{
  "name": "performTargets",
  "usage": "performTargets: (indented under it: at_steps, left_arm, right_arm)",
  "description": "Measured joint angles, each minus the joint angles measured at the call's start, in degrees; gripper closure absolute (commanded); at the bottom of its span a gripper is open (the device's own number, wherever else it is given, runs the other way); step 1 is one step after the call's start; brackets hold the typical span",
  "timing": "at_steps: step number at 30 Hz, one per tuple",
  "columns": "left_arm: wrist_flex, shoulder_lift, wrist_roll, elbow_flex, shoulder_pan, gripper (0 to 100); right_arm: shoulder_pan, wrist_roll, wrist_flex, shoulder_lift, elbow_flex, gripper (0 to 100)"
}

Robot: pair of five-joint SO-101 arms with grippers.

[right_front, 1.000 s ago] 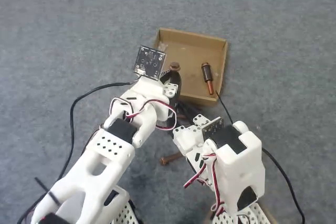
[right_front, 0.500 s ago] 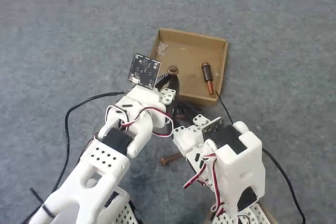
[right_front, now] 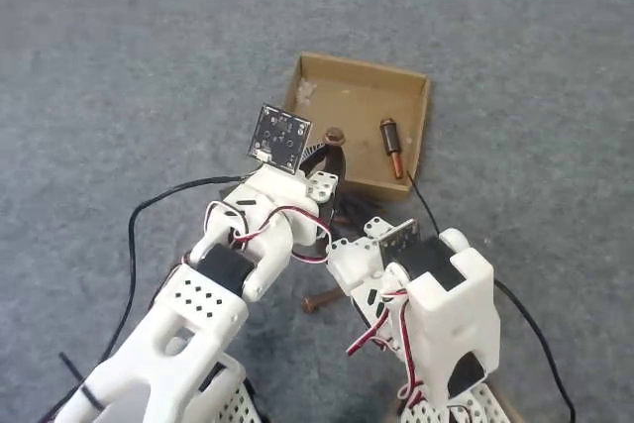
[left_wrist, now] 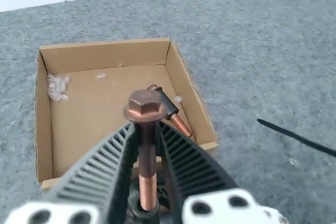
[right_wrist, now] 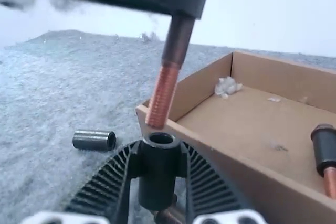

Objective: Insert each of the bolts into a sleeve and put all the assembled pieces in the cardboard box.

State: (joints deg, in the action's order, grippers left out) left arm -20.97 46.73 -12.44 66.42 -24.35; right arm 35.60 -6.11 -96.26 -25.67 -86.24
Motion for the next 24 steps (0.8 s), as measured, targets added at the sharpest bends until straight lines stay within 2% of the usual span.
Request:
performTargets:
  at_steps: [9,24]
  left_arm:
    - [2.0,-6.2,0.0,0.0,0.0,99]
    - [2.1,-6.2,0.0,1.4,0.0,99]
  right_arm:
    - [0.0,0.1,0.0,0.0,0.0,99.2]
    - [0.0,0.1,0.0,-0.1,0.0,99.2]
